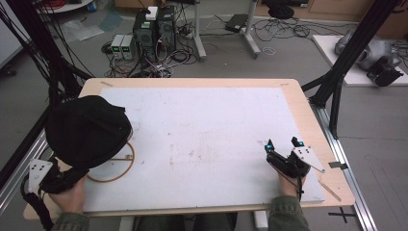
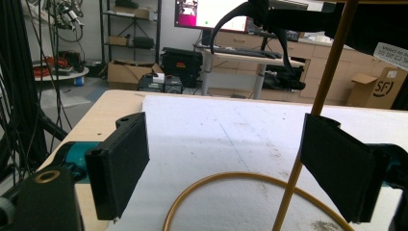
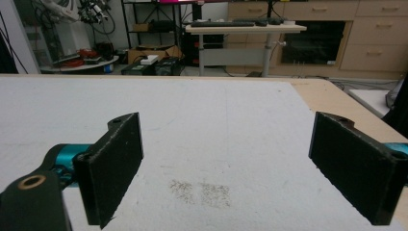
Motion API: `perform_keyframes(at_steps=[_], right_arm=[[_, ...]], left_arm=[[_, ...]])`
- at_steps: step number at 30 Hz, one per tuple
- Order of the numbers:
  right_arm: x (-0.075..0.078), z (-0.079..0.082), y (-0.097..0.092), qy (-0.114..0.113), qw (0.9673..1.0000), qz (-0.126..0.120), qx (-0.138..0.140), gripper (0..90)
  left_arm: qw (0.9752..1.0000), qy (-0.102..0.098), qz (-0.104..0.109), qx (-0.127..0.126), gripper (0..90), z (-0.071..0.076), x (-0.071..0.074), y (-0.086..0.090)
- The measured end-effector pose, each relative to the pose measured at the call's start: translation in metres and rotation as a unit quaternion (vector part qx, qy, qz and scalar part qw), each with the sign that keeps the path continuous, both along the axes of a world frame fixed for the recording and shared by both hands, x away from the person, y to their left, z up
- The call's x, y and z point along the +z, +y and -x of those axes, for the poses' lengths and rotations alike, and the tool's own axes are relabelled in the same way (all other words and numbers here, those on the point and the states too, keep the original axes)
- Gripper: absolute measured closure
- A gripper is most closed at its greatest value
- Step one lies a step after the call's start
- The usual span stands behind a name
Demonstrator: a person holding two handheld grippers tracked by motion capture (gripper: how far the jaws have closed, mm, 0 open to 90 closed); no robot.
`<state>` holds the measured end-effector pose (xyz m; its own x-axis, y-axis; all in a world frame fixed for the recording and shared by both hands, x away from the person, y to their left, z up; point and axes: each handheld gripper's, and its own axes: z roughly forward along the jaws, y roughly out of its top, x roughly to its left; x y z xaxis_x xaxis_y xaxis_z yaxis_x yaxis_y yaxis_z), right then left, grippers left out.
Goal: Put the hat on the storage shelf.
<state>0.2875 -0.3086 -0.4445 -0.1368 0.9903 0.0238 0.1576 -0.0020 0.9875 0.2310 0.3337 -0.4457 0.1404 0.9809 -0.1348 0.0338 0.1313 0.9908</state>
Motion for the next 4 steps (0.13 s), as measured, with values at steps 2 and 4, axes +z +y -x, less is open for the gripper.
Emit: perform_keyframes(at_steps=[2,4], right_arm=[[0.0004,0.0006,-0.0015,-0.004,1.0,-0.001,0.001,11.0],[0.0036,0.0024,-0.0032,-0.033,0.9993,-0.016,0.007,11.0]], left_arm=[[1.0,0.001,0.0,-0.001,18.2,0.0,-0.0005,0.0],[1.0,0.002,0.001,0.0,18.2,-0.0001,-0.0009,0.0003]])
